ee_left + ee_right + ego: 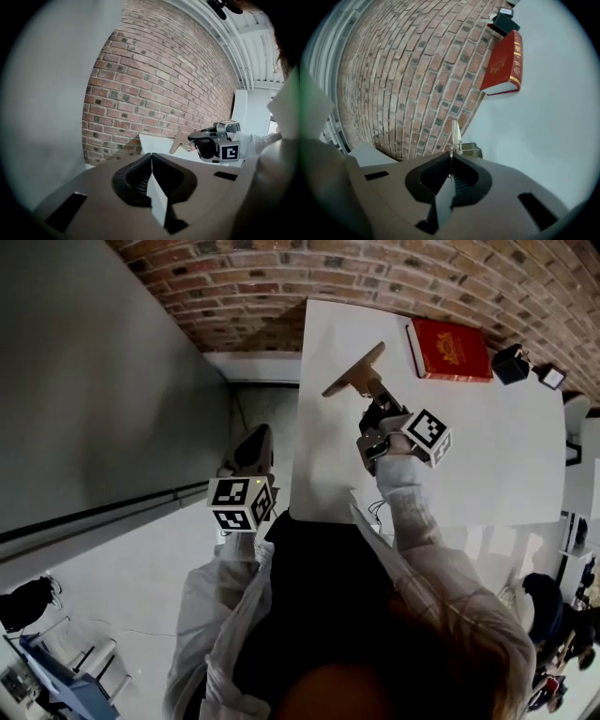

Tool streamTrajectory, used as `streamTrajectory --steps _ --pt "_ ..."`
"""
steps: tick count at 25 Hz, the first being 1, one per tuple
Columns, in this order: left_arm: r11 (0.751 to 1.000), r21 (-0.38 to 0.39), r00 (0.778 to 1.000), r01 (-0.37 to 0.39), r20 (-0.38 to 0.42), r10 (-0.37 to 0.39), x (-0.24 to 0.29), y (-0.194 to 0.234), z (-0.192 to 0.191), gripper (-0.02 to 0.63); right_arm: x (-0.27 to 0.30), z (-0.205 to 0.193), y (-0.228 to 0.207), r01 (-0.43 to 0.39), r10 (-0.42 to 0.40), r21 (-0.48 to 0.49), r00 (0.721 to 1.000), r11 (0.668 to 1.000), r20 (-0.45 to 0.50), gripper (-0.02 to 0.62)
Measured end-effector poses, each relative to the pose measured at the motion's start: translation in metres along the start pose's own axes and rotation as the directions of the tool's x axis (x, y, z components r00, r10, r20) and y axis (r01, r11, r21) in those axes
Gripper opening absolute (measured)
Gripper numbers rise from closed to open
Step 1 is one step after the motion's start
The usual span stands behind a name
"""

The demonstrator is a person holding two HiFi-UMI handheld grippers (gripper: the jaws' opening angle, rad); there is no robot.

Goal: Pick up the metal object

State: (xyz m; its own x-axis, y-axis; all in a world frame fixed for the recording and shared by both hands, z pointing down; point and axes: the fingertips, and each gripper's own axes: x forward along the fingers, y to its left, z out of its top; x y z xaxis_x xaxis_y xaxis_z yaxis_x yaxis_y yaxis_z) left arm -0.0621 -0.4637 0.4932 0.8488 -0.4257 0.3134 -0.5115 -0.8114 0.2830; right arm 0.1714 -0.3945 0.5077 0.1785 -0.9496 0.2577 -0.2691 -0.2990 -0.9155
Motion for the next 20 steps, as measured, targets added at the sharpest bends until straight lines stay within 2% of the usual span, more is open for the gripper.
streamTrajectory --steps 7,10,13,20 --pt "0.999 0.017 0.999 -0.030 0.037 0.029 -0.024 -0.030 0.006 0.017 -0.039 -0.006 0.036 -0.071 0.062 -0.218 0.997 0.973 -0.046 0.015" --pt "0.998 0.021 0.997 -0.052 0.055 0.051 -0.042 -0.049 0.004 0.017 -0.064 -0.011 0.045 -0.098 0.075 -0.333 0.994 0.938 -0.080 0.015" --pt "0.997 0.022 0.995 -0.078 0.069 0.076 -0.061 -0.069 -0.002 0.017 -0.093 -0.016 0.051 -0.133 0.096 -0.440 0.990 0.888 -0.105 0.015" --pt "0.991 0.039 0.988 -0.128 0.093 0.124 -0.105 -0.115 -0.018 0.017 -0.159 -0.028 0.054 -0.215 0.138 -0.535 0.974 0.817 -0.181 0.014"
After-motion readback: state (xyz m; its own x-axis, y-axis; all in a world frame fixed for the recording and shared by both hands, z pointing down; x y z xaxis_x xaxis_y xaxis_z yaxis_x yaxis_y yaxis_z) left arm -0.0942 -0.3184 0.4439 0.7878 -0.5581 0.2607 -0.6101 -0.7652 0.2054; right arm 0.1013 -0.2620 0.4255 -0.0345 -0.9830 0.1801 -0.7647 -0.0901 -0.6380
